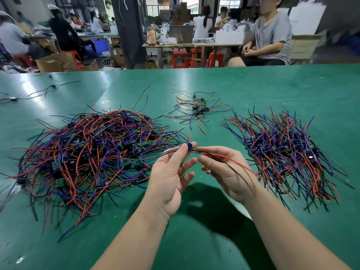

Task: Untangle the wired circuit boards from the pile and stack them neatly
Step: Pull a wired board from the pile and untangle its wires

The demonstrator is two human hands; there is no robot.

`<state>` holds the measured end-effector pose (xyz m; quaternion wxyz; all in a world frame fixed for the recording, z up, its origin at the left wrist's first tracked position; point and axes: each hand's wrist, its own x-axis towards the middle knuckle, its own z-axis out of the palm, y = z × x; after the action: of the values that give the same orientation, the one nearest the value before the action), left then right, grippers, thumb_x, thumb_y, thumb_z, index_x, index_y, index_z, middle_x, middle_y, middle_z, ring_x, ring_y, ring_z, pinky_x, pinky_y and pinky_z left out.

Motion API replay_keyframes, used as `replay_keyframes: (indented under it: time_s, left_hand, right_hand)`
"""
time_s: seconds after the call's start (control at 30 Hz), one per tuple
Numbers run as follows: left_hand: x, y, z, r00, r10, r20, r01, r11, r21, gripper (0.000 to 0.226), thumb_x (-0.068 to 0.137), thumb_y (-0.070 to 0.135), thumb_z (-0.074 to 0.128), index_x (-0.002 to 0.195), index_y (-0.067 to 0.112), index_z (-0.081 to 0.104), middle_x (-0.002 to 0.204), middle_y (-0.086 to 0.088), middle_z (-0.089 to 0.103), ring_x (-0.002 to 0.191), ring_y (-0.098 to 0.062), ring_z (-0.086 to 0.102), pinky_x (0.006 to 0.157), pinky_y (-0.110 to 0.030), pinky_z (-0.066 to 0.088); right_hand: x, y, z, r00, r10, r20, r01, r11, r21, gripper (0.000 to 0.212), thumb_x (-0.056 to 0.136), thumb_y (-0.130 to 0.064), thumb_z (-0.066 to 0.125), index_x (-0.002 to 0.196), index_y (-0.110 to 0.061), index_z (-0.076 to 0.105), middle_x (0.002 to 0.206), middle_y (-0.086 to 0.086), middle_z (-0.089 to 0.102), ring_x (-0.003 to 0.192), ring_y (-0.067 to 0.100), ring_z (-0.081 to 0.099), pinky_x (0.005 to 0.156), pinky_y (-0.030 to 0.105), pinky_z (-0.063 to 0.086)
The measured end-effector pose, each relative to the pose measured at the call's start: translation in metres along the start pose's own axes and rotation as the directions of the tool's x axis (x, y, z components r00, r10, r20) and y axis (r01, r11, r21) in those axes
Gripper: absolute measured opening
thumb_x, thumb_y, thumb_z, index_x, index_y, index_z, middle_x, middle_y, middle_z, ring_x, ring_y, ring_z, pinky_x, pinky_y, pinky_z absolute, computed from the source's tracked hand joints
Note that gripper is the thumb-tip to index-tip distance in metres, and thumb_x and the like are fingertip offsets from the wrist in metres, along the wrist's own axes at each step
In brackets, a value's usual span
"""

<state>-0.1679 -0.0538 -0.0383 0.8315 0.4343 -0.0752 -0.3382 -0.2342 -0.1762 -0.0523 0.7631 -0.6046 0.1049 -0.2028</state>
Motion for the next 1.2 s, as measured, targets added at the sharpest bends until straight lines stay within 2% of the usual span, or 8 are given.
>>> replay_keyframes:
  time_s: [0.13, 0.3, 0.43, 0.53, 0.67, 0.77, 1.07, 1.2]
  left_hand:
    - [-0.001, -0.008, 0.001, 0.995, 0.024, -0.095, -0.014, 0.994, 0.105, 0.017, 0.061, 0.035, 0.074, 0.072, 0.024, 0.066, 0.068, 0.017, 0.063, 0.056, 0.003, 0.055, 0.045, -0.014, 0.04]
    - [-0.007, -0.008, 0.001, 0.98, 0.076, 0.184, -0.134, 0.937, 0.324, 0.017, 0.058, 0.019, 0.077, 0.074, 0.023, 0.073, 0.074, 0.01, 0.071, 0.062, 0.0, 0.059, 0.052, -0.017, 0.047]
    - [-0.002, 0.003, -0.005, 0.981, -0.076, 0.179, 0.006, 0.932, 0.364, 0.022, 0.063, 0.021, 0.075, 0.083, 0.012, 0.075, 0.085, -0.008, 0.074, 0.064, -0.011, 0.067, 0.056, -0.021, 0.054]
    - [-0.002, -0.002, -0.001, 0.99, -0.072, 0.119, 0.025, 0.935, 0.354, 0.032, 0.057, 0.037, 0.074, 0.072, 0.009, 0.074, 0.078, -0.013, 0.072, 0.061, -0.017, 0.068, 0.055, -0.023, 0.055]
    - [-0.004, -0.009, 0.0, 0.989, -0.081, 0.122, 0.022, 0.907, 0.421, 0.02, 0.058, 0.028, 0.077, 0.067, 0.01, 0.075, 0.072, -0.011, 0.072, 0.058, -0.014, 0.067, 0.052, -0.019, 0.053]
    - [-0.004, -0.008, -0.001, 0.98, -0.158, 0.124, 0.092, 0.903, 0.421, 0.016, 0.062, 0.026, 0.075, 0.062, 0.01, 0.075, 0.07, -0.012, 0.071, 0.056, -0.013, 0.067, 0.05, -0.019, 0.053]
    - [-0.011, -0.02, -0.002, 0.963, -0.219, 0.155, 0.057, 0.733, 0.678, 0.027, 0.079, -0.003, 0.069, 0.055, 0.01, 0.066, 0.055, -0.008, 0.065, 0.045, -0.014, 0.06, 0.047, -0.022, 0.05]
    - [0.0, -0.023, -0.006, 0.998, 0.046, 0.049, -0.067, 0.602, 0.796, 0.021, 0.077, 0.006, 0.069, 0.059, 0.013, 0.061, 0.054, -0.006, 0.063, 0.041, -0.017, 0.055, 0.05, -0.026, 0.048]
  right_hand:
    - [0.0, -0.001, 0.009, 0.992, 0.085, -0.088, -0.064, 0.974, 0.217, 0.018, 0.056, -0.019, 0.076, 0.074, -0.017, 0.079, 0.068, 0.002, 0.071, 0.055, 0.007, 0.062, 0.054, 0.013, 0.047]
    - [0.004, -0.011, 0.002, 0.963, 0.237, -0.128, -0.146, 0.86, 0.49, 0.015, 0.064, -0.008, 0.066, 0.076, -0.011, 0.073, 0.066, 0.005, 0.068, 0.052, 0.008, 0.062, 0.046, 0.015, 0.049]
    - [0.002, -0.021, -0.013, 0.978, 0.184, -0.097, -0.135, 0.916, 0.377, 0.014, 0.065, -0.009, 0.065, 0.07, -0.014, 0.077, 0.064, 0.004, 0.066, 0.052, 0.009, 0.061, 0.051, 0.016, 0.051]
    - [0.001, -0.019, -0.015, 0.981, 0.174, -0.082, -0.158, 0.971, 0.179, 0.013, 0.061, -0.01, 0.069, 0.071, -0.013, 0.076, 0.063, 0.002, 0.065, 0.052, 0.008, 0.059, 0.052, 0.015, 0.049]
    - [0.0, -0.015, -0.014, 0.976, 0.189, -0.109, -0.182, 0.981, 0.07, 0.012, 0.058, -0.013, 0.072, 0.07, -0.011, 0.07, 0.06, 0.003, 0.065, 0.05, 0.009, 0.059, 0.05, 0.014, 0.047]
    - [0.002, -0.018, -0.015, 0.971, 0.148, -0.186, -0.132, 0.987, 0.093, 0.006, 0.06, -0.014, 0.072, 0.056, -0.012, 0.067, 0.057, 0.006, 0.065, 0.046, 0.01, 0.058, 0.046, 0.015, 0.046]
    - [0.011, -0.035, -0.073, 0.791, 0.049, -0.61, 0.143, 0.954, 0.263, 0.015, 0.082, -0.007, 0.069, 0.072, -0.012, 0.059, 0.057, 0.001, 0.068, 0.052, 0.009, 0.064, 0.05, 0.02, 0.052]
    - [0.01, -0.037, -0.084, 0.798, 0.154, -0.582, 0.031, 0.955, 0.296, 0.013, 0.08, -0.008, 0.071, 0.074, -0.009, 0.06, 0.063, 0.006, 0.066, 0.048, 0.011, 0.063, 0.039, 0.015, 0.045]
